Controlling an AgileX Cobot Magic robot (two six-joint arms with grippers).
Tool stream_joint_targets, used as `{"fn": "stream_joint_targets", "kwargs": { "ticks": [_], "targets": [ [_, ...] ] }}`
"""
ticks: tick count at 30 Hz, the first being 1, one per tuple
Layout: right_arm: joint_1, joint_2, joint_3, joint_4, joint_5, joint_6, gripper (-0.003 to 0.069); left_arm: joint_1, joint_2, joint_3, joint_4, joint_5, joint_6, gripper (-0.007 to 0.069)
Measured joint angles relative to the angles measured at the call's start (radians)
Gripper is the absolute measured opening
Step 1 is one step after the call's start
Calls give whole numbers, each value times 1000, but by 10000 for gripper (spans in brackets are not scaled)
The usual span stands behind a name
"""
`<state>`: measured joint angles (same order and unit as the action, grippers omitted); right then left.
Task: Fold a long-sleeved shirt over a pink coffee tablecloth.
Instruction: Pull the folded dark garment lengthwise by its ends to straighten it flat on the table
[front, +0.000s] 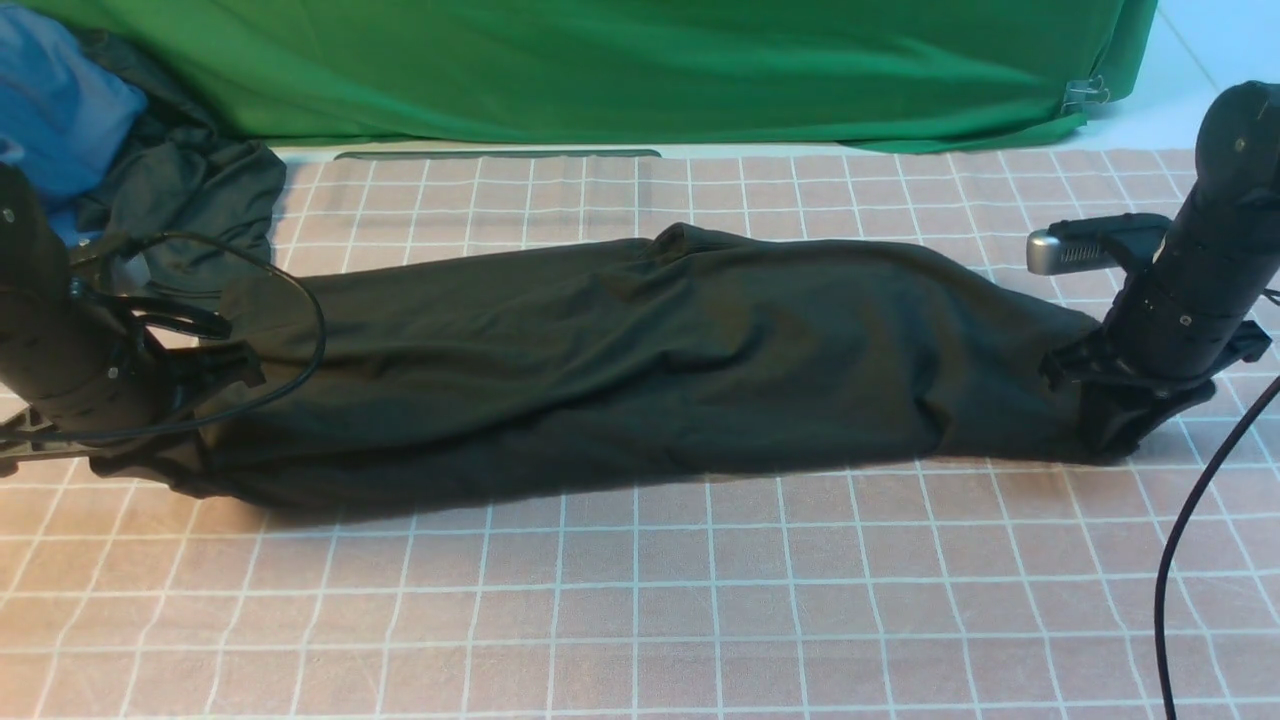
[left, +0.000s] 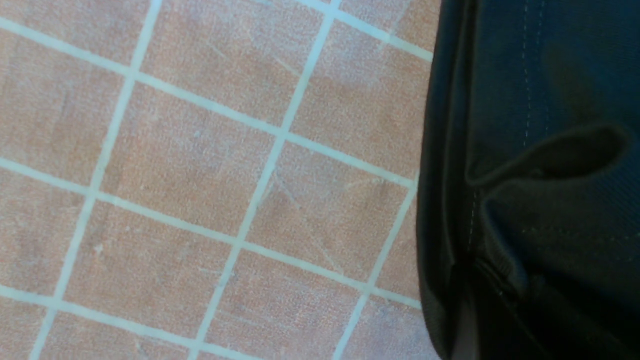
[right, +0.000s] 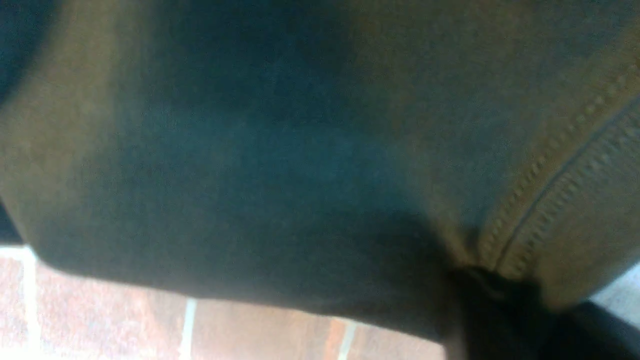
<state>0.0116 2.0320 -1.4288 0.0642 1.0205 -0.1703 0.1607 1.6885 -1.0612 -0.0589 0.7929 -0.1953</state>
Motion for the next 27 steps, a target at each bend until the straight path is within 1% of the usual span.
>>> {"fn": "stream_joint_targets", "kwargs": {
  "ticks": [1,2,4,7,10,11,15,19,23,25,27],
  "targets": [
    [0,0,0,0,13,-4,89,0,-5,0,0,6,5,46],
    [0,-1,0,-1,33,-6,75,0,-15,0,0,17,14,46],
    [-4,-9,1,-1,78,-6,70,0,-31,0,-1,34,20,46],
    [-7,-49,34,-2,128,-4,70,0,-71,0,1,70,22,46],
    [-8,-151,146,-6,138,18,70,0,-129,23,6,110,19,46],
    [-8,-211,214,-11,137,29,70,0,-155,45,15,136,19,46],
    [-8,-379,390,-64,130,91,70,0,-220,141,43,214,-2,46],
    [-8,-504,519,-130,133,125,70,0,-259,207,59,224,-31,46],
    [-8,-566,591,-144,121,134,71,0,-284,261,59,220,-38,46],
    [-8,-573,604,-147,111,138,86,0,-287,282,59,220,-38,46],
    [-8,-574,607,-150,103,139,115,0,-287,287,59,222,-39,48]
  ]
}}
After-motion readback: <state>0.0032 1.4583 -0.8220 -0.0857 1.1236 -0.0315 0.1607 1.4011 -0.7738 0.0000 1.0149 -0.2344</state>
